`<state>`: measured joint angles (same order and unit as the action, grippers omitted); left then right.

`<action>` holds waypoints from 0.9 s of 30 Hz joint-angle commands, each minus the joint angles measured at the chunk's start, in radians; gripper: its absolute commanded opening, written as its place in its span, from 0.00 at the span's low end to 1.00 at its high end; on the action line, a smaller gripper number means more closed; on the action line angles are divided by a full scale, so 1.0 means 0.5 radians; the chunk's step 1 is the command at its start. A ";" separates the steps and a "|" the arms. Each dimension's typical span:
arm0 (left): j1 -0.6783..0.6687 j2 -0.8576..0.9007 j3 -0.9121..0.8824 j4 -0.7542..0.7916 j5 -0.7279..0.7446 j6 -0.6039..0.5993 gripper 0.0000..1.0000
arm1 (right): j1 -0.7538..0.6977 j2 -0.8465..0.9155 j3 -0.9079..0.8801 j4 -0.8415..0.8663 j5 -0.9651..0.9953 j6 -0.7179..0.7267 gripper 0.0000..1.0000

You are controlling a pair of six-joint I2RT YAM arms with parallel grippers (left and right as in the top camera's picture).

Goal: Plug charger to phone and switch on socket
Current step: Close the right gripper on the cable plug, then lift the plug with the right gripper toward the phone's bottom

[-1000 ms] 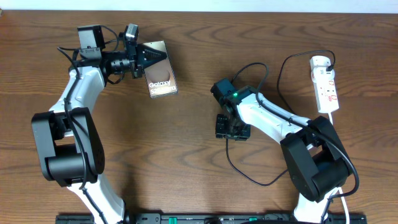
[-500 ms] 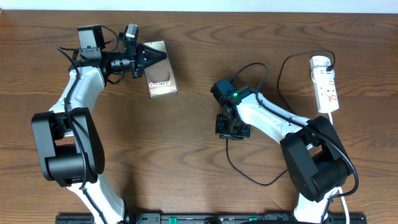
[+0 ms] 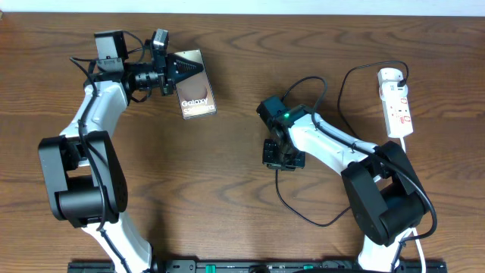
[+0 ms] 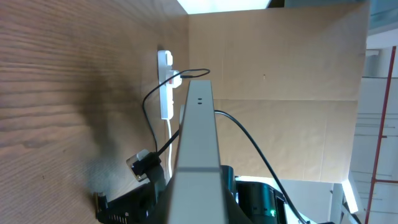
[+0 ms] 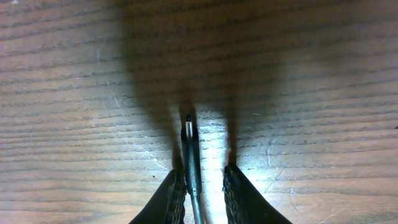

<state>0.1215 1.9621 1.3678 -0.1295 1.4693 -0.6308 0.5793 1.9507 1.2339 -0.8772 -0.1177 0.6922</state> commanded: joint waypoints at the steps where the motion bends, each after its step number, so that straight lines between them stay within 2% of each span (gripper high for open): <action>1: 0.001 -0.006 0.018 0.010 0.111 0.014 0.07 | 0.008 0.040 -0.011 -0.003 0.008 -0.002 0.19; 5: 0.001 -0.005 0.018 0.010 0.112 0.013 0.07 | 0.008 0.040 -0.011 -0.003 0.006 -0.002 0.17; 14: 0.001 -0.006 0.018 0.010 0.111 0.014 0.07 | 0.008 0.040 -0.011 -0.002 0.005 0.001 0.01; 27: 0.001 -0.006 0.018 0.010 0.112 0.014 0.07 | 0.002 0.037 0.024 -0.020 0.024 0.005 0.01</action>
<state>0.1215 1.9621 1.3678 -0.1295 1.4693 -0.6308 0.5793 1.9522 1.2346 -0.8791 -0.1184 0.6926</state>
